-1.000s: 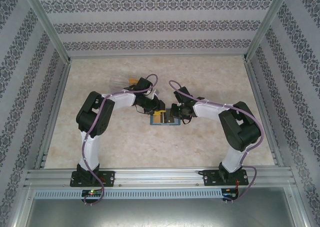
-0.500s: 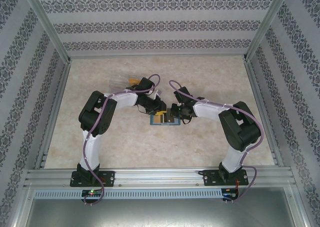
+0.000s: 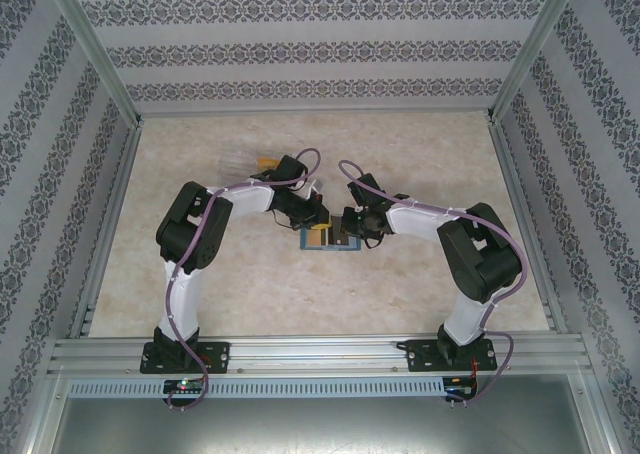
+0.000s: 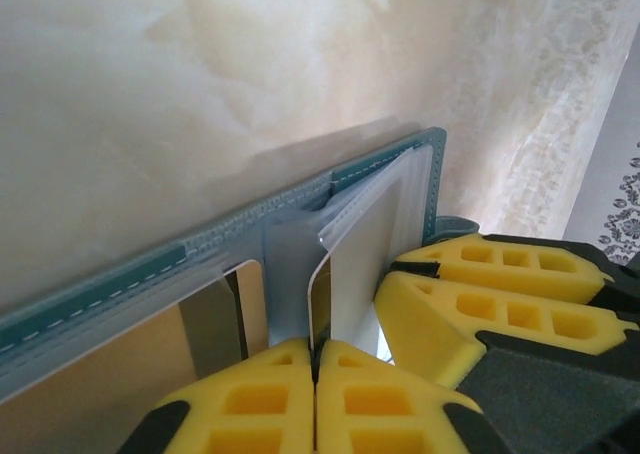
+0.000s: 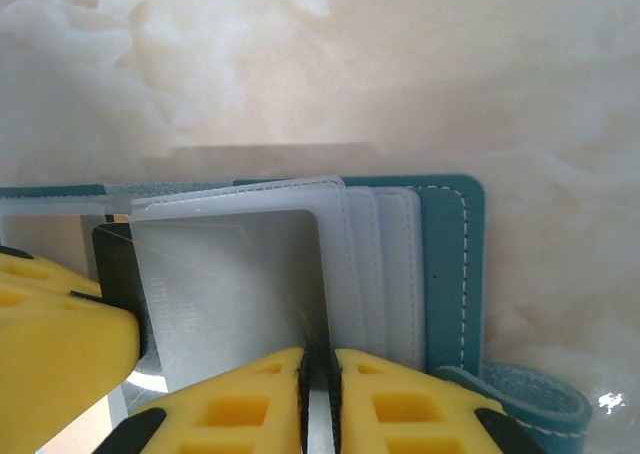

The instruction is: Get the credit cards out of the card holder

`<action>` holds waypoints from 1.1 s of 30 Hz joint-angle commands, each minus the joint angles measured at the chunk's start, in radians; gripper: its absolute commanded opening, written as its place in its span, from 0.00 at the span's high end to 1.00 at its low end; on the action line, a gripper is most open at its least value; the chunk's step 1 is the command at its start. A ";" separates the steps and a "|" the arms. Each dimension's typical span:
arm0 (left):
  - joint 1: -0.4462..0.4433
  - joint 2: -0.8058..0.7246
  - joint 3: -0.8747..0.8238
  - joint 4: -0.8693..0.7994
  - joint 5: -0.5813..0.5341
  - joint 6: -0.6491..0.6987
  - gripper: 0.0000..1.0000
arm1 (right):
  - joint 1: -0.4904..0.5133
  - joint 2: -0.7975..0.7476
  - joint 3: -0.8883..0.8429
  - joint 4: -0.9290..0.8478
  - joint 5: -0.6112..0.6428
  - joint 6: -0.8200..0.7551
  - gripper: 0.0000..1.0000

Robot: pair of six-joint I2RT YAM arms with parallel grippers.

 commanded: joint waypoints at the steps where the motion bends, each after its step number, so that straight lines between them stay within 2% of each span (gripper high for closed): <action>1: 0.016 -0.054 -0.021 -0.043 0.010 0.053 1.00 | -0.010 0.030 -0.041 -0.052 0.043 0.013 0.83; 11: 0.067 -0.188 -0.025 -0.209 -0.088 0.158 1.00 | -0.011 -0.065 -0.057 0.013 -0.037 0.014 0.81; 17: 0.114 -0.302 -0.039 -0.238 -0.146 0.168 1.00 | -0.015 -0.194 -0.054 0.093 -0.106 -0.016 0.70; 21: 0.134 -0.387 -0.071 -0.157 -0.155 0.112 1.00 | -0.022 -0.252 -0.064 0.183 -0.192 -0.041 0.51; 24: 0.139 -0.447 -0.103 -0.067 -0.187 0.053 1.00 | -0.057 -0.248 -0.051 0.261 -0.368 0.005 0.36; 27: 0.139 -0.493 -0.143 0.055 -0.192 -0.020 1.00 | -0.071 -0.228 -0.017 0.331 -0.494 0.067 0.29; 33: 0.143 -0.550 -0.197 0.265 -0.126 -0.167 1.00 | -0.082 -0.203 0.036 0.461 -0.551 0.189 0.20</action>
